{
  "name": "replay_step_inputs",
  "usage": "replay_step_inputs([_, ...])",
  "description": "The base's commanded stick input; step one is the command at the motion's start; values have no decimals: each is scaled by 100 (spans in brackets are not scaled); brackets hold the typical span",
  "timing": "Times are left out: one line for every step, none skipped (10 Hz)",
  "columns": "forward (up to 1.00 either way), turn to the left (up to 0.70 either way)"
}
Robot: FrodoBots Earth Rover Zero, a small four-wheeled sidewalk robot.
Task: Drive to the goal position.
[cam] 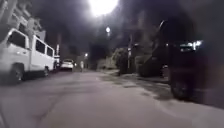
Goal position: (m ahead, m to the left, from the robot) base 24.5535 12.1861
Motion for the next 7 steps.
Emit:
replay_step_inputs([70,0])
replay_step_inputs([70,0])
replay_step_inputs([70,0])
replay_step_inputs([70,0])
replay_step_inputs([70,0])
replay_step_inputs([70,0])
replay_step_inputs([70,0])
